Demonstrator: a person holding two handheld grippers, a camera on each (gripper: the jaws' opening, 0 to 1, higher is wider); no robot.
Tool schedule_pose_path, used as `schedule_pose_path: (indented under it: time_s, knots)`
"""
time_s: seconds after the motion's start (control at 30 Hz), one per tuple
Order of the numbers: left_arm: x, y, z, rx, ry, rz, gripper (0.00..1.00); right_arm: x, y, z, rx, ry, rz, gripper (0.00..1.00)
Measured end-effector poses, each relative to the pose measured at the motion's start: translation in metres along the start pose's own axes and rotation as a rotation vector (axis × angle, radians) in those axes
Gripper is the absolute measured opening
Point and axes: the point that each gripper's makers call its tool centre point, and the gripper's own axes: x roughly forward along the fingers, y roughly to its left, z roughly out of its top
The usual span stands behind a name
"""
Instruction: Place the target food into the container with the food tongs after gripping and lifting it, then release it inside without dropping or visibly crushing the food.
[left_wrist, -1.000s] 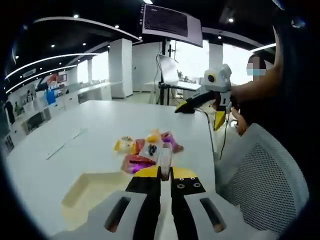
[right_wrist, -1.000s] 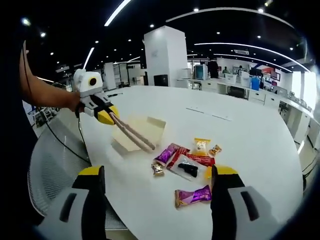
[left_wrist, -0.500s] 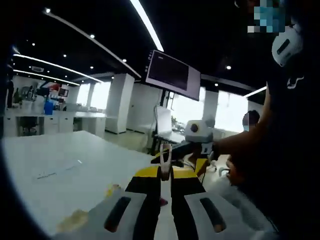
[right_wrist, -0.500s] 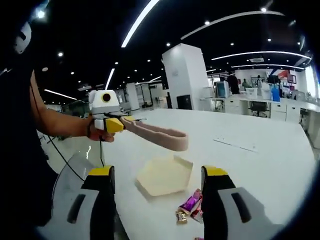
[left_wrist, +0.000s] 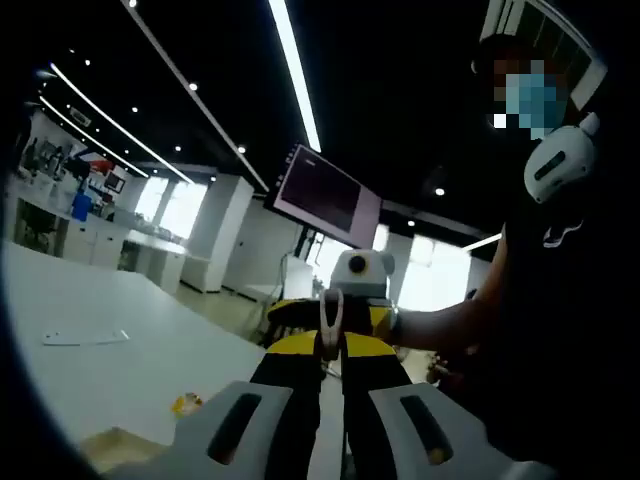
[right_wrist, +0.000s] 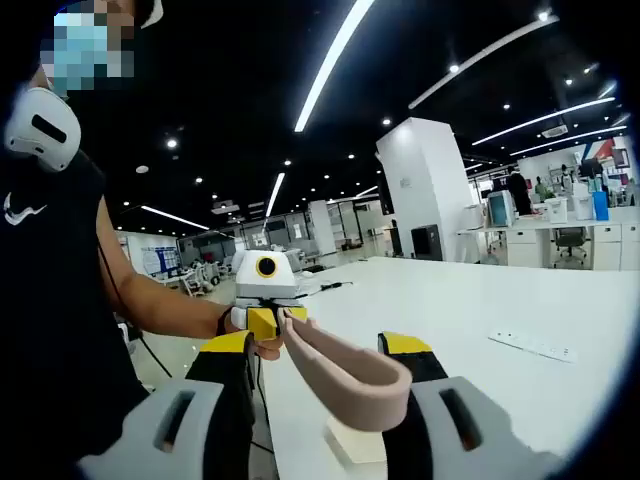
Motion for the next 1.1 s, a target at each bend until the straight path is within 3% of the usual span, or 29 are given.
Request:
schedule_pose_path:
  time_s: [0.5,0.7,1.1]
  knots:
    - [0.009,-0.016,0.003,0.017,-0.013,-0.043,0.02,0.018,0.022,0.01,0.015,-0.019,0.074,0.28]
    - [0.009,-0.02,-0.003,0.012,0.015,-0.06,0.03,0.019,0.027,0.006,0.031,-0.007,0.093,0.2]
    - [0.005,-0.022,-0.014,0.048,0.088,-0.066,0.04,0.02,0.036,-0.007,0.04,0.054,0.127,0.17]
